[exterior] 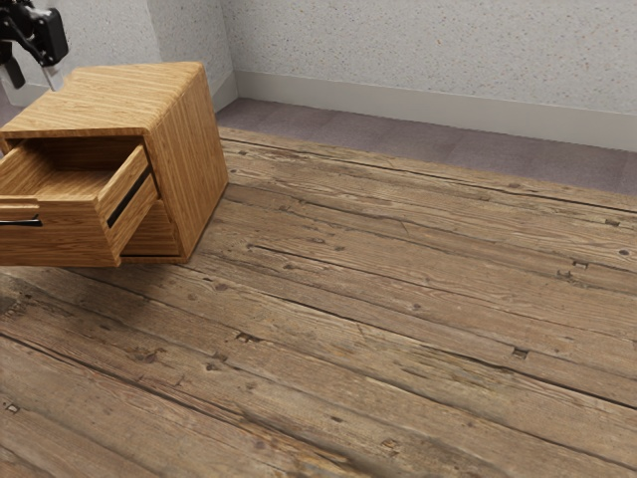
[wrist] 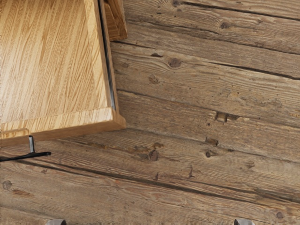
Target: Push the drawer handle with one arm to close the drawer
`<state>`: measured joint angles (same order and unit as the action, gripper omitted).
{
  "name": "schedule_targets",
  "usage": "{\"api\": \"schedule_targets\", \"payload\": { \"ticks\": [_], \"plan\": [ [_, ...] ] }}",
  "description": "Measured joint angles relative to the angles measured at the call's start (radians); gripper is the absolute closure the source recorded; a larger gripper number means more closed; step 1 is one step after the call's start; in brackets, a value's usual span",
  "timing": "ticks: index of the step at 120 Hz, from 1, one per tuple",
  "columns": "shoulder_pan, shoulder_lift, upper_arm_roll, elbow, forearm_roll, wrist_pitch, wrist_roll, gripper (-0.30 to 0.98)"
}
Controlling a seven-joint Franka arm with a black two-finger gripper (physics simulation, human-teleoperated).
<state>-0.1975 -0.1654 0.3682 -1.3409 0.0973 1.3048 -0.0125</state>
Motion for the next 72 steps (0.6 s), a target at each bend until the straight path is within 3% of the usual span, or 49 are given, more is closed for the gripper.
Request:
{"api": "schedule_targets", "payload": {
  "ticks": [12,26,41,72],
  "plan": [
    [0.003,0.004,0.005,-0.011,0.015,-0.020,-0.007,0.49],
    [0.006,0.004,0.010,-0.059,0.042,-0.034,-0.015,0.64],
    [0.021,-0.069,0.009,-0.157,0.061,-0.043,-0.021,0.71],
    [0.291,-0.277,-0.119,-0.463,0.088,-0.036,-0.030,0.77]
  ]
}}
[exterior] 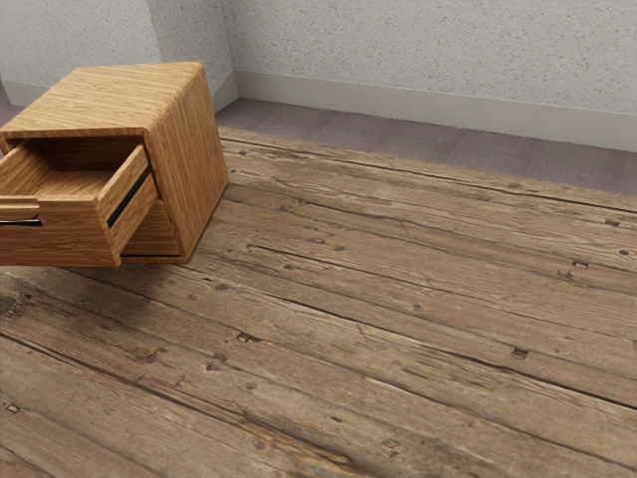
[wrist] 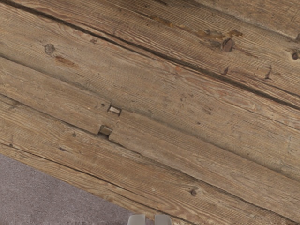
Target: Push the drawer handle with one arm to close the drawer
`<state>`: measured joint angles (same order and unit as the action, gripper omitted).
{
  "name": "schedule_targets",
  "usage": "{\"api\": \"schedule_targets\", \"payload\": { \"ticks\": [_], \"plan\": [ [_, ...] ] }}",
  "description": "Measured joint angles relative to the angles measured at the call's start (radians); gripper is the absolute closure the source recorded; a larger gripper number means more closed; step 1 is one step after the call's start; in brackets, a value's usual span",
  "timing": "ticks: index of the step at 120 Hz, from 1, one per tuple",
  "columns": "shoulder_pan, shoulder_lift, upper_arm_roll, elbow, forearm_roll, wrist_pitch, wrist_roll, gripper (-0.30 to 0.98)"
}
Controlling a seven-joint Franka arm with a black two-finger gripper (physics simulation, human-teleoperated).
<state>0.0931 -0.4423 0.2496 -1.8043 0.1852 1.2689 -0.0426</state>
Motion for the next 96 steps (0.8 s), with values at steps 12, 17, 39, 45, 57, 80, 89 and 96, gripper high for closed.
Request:
{"api": "schedule_targets", "payload": {
  "ticks": [12,17,39,45,57,80,89,96],
  "plan": [
    [0.034,-0.025,-0.008,-0.130,0.004,0.061,-0.004,0.78],
    [0.048,-0.028,-0.004,-0.179,0.005,0.097,-0.005,0.78],
    [0.134,-0.026,0.007,-0.334,0.023,0.282,-0.011,0.78],
    [0.153,-0.025,0.008,-0.364,0.030,0.341,-0.012,0.78],
    [0.170,-0.008,0.009,-0.389,0.046,0.463,-0.015,0.78],
    [0.180,0.036,0.009,-0.405,0.054,0.641,-0.023,0.78],
    [0.174,0.042,0.009,-0.405,0.054,0.684,-0.026,0.79],
    [0.169,0.051,0.009,-0.404,0.054,0.713,-0.028,0.79]
  ]
}}
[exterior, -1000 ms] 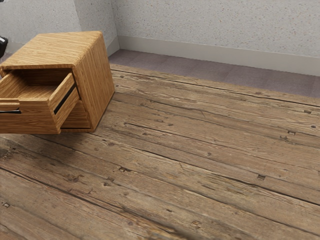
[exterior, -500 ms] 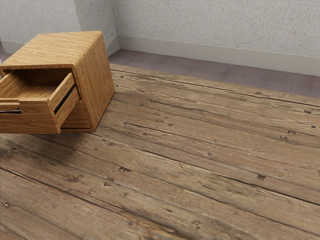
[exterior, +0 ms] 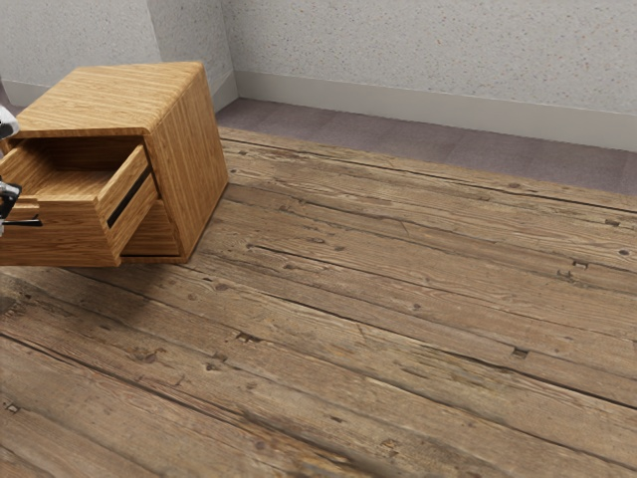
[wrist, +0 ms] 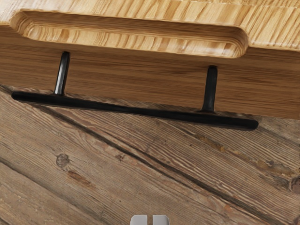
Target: Push the drawer handle with one arm to close the drawer
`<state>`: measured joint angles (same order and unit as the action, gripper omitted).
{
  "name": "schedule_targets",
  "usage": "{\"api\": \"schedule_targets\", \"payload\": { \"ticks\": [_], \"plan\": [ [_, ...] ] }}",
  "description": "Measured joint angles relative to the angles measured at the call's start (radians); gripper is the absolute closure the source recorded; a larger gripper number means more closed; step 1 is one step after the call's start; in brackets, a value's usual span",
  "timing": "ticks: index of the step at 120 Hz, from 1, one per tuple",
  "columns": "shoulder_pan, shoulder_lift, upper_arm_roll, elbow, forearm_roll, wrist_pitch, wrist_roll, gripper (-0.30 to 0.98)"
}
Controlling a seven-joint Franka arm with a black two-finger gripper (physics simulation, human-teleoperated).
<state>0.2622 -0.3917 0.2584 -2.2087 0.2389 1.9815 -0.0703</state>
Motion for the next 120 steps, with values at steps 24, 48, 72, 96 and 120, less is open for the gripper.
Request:
{"api": "schedule_targets", "payload": {
  "ticks": [24,48,72,96,120],
  "plan": [
    [0.005,0.052,0.001,-0.001,-0.001,0.082,-0.006,0.79],
    [0.009,0.091,0.023,0.001,0.010,0.149,-0.013,0.79],
    [0.008,0.127,0.036,0.001,0.021,0.226,-0.022,0.78],
    [0.008,0.162,0.038,0.003,0.023,0.323,-0.029,0.79],
    [0.008,0.197,0.043,0.008,0.034,0.414,-0.034,0.79]
  ]
}}
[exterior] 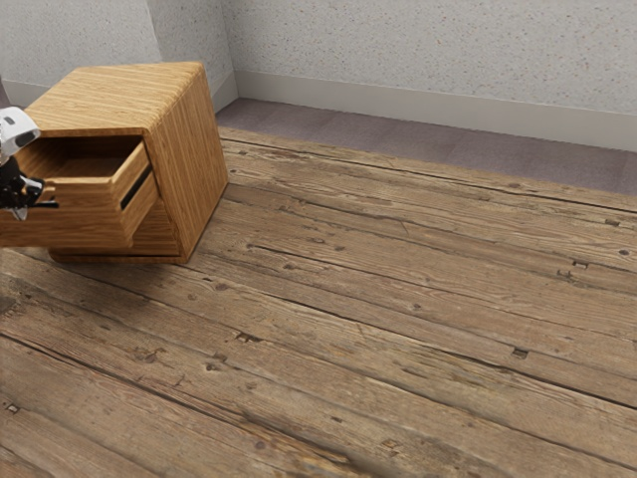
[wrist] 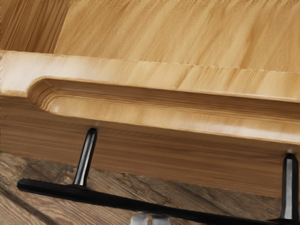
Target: Push the drawer handle with one arm to close the drawer
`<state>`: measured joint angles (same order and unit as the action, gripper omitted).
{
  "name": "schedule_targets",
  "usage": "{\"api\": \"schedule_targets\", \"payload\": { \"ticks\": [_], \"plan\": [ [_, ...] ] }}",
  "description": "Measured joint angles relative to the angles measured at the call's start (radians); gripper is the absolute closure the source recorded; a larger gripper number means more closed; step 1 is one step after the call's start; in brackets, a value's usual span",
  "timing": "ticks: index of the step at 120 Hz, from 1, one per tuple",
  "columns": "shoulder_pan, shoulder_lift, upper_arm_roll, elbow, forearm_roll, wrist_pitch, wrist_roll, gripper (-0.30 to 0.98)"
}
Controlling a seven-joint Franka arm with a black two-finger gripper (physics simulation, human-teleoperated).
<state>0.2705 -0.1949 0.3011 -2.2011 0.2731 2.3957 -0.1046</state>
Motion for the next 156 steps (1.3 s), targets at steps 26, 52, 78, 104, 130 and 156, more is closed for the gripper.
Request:
{"api": "schedule_targets", "payload": {
  "ticks": [26,52,78,104,130,156],
  "plan": [
    [0.000,0.043,0.001,0.007,0.005,0.098,-0.004,0.79],
    [0.001,0.104,0.001,0.051,0.002,0.168,-0.007,0.79],
    [-0.001,0.177,0.000,0.111,-0.004,0.207,-0.009,0.79],
    [-0.003,0.250,-0.002,0.167,-0.011,0.241,-0.010,0.79],
    [-0.005,0.296,-0.006,0.216,-0.014,0.259,-0.011,0.79],
    [-0.004,0.328,-0.007,0.242,-0.014,0.291,-0.012,0.79]
  ]
}}
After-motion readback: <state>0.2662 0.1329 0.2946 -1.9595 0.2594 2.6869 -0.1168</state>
